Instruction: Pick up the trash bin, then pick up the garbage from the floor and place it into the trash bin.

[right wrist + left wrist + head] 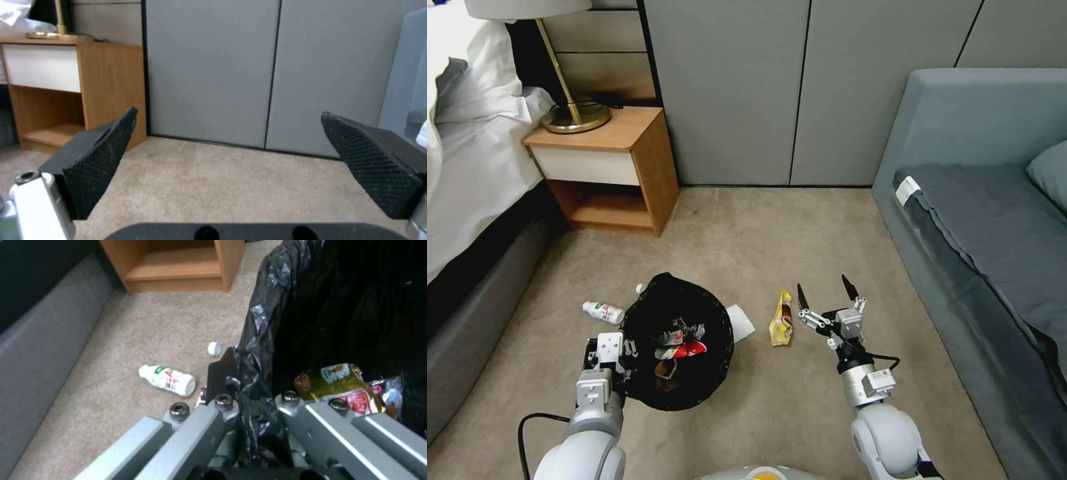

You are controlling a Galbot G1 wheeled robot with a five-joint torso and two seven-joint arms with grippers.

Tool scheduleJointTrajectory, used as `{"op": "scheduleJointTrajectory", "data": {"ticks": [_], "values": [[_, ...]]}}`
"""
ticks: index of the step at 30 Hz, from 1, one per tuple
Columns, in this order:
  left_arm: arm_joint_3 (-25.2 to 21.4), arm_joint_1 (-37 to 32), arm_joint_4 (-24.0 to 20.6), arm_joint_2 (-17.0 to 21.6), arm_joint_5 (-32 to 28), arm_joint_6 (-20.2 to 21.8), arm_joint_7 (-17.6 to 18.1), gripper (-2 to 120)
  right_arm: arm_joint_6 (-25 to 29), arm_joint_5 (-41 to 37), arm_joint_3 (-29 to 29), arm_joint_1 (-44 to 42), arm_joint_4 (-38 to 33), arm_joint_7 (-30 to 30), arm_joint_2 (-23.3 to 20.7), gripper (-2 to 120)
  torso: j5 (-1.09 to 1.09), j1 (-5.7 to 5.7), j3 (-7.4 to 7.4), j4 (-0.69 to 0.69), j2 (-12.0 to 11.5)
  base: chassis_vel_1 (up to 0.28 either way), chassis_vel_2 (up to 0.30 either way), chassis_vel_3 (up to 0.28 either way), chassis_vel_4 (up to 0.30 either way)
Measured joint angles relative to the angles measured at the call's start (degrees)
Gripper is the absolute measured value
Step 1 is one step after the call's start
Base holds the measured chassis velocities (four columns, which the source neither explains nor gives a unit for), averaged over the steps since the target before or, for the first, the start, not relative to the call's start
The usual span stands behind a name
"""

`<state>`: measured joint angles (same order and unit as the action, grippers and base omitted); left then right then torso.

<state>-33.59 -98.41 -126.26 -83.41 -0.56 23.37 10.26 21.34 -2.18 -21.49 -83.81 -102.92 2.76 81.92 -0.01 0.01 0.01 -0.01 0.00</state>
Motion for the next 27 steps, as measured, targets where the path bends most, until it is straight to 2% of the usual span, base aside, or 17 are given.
{"op": "scheduleJointTrajectory", "data": {"ticks": [13,18,23,25,26,27], "values": [[-0.1,0.4,0.3,0.0,-0.1,0.2,0.0,1,-0.6,-0.1,1.1,1.8,1.3,0.0,-0.5,100,0.01,-0.01,-0.01,0.01,0.0,0.000,0.000,0.000,0.000],[-0.4,0.3,0.5,0.0,-0.1,0.3,0.0,1,-6.3,-0.8,4.1,5.3,3.5,-3.1,-2.0,100,0.01,0.00,-0.01,0.01,0.0,0.000,0.000,0.000,0.000],[-0.5,0.2,0.6,0.0,0.0,0.3,0.0,1,-9.4,-2.2,5.8,6.8,4.4,-4.5,-2.3,100,0.01,-0.01,-0.01,0.01,0.0,0.000,0.000,0.000,0.000],[-0.5,0.2,0.6,0.0,0.0,0.4,0.0,1,-11.7,-2.9,6.9,7.8,5.0,-5.3,-2.5,100,0.01,-0.01,-0.01,0.02,0.0,0.000,0.000,0.000,0.000],[-0.5,0.2,0.7,-0.1,0.1,0.5,0.0,1,-15.1,-4.0,8.7,9.6,6.3,-7.0,-2.6,100,0.01,-0.01,-0.01,0.01,0.0,0.000,0.000,0.000,0.000],[-0.5,0.2,0.7,-0.1,0.1,0.5,0.0,1,-15.1,-4.0,8.7,9.6,6.3,-7.0,-2.6,100,0.01,-0.01,-0.01,0.01,0.0,0.000,0.000,0.000,0.000]]}}
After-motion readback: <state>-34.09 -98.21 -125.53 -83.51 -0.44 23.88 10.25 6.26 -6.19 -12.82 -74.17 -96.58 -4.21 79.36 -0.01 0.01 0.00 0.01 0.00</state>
